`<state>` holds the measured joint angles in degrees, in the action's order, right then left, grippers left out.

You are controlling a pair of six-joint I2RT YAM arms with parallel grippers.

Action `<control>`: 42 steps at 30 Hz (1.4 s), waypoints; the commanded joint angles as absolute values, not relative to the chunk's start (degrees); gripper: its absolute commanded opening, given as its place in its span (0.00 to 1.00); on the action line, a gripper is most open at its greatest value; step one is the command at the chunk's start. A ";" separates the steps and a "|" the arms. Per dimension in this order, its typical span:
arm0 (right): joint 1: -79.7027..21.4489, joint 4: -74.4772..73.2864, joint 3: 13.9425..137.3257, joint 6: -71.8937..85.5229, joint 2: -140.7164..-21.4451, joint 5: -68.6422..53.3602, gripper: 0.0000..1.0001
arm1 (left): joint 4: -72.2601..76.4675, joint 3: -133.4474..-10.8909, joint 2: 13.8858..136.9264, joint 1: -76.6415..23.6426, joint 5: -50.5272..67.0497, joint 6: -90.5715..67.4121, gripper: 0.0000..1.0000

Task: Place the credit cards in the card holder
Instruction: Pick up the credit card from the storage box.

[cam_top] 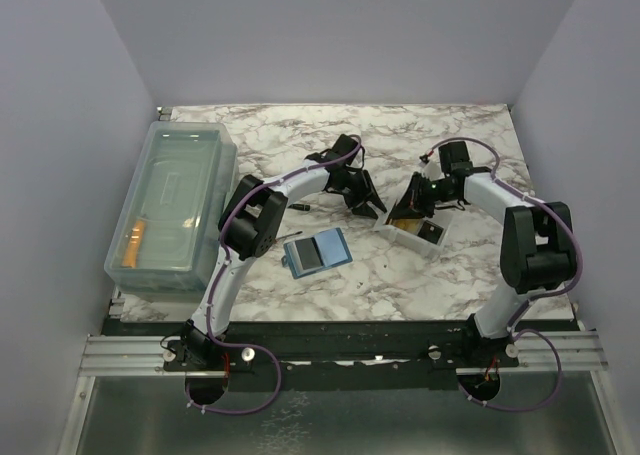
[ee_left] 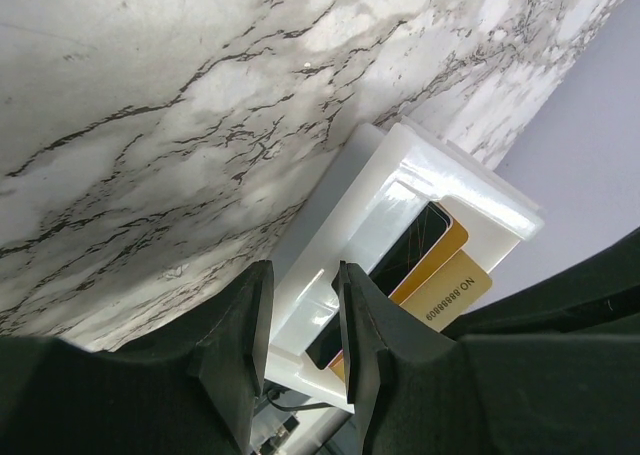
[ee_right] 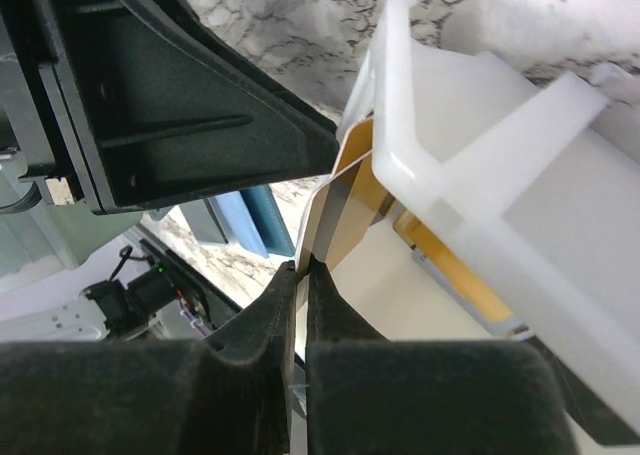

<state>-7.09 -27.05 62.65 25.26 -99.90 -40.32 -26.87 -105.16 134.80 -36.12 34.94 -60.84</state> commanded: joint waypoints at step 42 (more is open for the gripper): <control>-7.21 -46.79 69.47 28.36 -86.32 -18.44 0.00 | -36.55 -104.60 127.64 -37.43 29.42 -53.53 0.44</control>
